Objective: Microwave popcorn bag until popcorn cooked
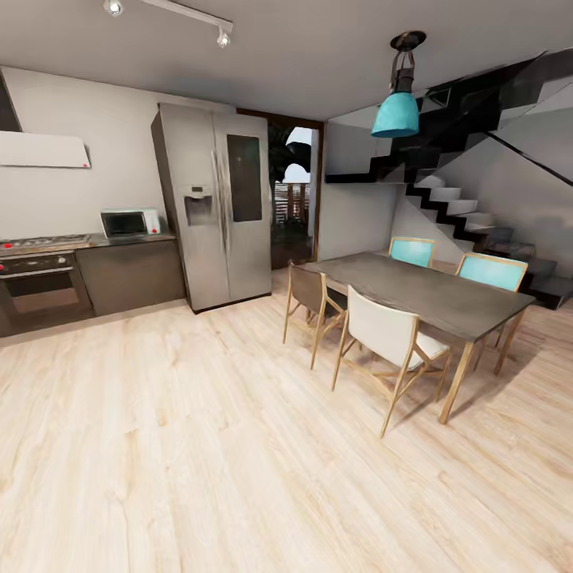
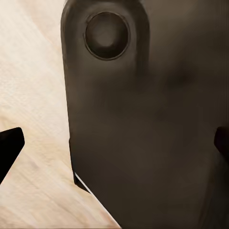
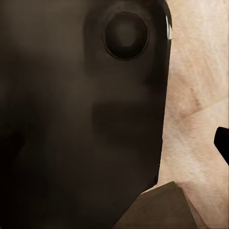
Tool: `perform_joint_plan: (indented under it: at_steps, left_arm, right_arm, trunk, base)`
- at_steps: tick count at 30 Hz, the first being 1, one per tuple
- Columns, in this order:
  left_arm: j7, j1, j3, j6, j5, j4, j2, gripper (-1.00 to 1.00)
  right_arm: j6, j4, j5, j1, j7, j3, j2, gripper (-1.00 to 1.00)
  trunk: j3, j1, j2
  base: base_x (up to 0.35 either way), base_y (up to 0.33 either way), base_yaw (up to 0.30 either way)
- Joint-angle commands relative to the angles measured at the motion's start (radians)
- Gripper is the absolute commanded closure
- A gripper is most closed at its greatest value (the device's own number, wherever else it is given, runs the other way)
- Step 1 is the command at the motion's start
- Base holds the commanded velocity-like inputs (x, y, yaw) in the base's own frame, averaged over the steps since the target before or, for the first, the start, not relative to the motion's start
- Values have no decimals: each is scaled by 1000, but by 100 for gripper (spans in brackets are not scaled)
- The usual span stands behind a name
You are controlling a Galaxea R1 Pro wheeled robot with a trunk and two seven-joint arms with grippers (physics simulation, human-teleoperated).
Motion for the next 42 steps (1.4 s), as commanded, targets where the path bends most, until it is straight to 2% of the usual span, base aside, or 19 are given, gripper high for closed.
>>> perform_joint_plan:
  at_steps: [1, 10, 42]
  left_arm:
    - [-2, 0, 2, -1, 3, -6, -2, -100]
    - [-2, 0, 3, -25, 4, -23, 0, -100]
    - [-2, 0, 1, -26, 3, -23, -3, -100]
  right_arm:
    - [-6, 2, 6, 1, -1, 2, 3, -100]
    - [-13, 2, 12, 1, -4, 5, 3, -100]
    - [-28, 2, 7, 1, -12, 2, 4, -100]
  trunk:
    - [0, 0, 0]
    - [0, 0, 0]
    - [0, 0, 0]
  base:
    - [0, 0, 0]
    - [0, 0, 33]
    - [0, 0, 270]
